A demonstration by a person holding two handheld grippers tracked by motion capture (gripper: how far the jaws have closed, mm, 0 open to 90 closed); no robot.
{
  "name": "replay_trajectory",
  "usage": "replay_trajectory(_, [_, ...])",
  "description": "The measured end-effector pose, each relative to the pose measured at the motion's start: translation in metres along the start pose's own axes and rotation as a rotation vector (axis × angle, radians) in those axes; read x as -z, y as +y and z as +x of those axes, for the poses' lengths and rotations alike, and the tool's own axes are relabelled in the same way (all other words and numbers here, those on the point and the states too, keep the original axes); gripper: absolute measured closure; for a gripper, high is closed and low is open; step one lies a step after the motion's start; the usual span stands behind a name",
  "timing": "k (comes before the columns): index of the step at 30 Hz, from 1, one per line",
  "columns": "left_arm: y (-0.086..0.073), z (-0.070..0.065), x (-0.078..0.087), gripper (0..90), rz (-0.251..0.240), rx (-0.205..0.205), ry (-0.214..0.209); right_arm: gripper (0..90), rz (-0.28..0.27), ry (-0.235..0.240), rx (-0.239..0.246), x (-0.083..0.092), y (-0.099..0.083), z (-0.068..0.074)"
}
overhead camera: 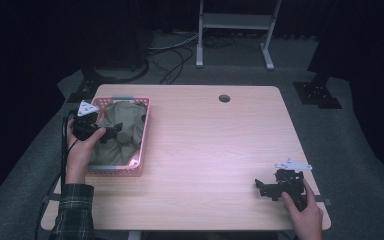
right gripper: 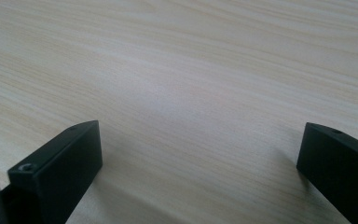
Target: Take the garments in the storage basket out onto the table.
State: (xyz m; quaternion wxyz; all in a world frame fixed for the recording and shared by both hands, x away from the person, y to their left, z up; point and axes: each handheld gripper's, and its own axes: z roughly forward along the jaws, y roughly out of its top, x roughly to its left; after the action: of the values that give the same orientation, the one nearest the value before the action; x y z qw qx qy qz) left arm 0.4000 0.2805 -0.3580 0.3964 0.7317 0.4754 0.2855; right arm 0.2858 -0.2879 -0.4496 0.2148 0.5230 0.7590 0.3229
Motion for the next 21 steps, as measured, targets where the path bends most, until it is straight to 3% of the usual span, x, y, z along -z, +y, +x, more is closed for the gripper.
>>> replay_trajectory(21, [-0.006,-0.001,-0.012,0.0,0.061,0.001,-0.017,0.0,0.0,0.0,0.0,0.0,0.0,0.0])
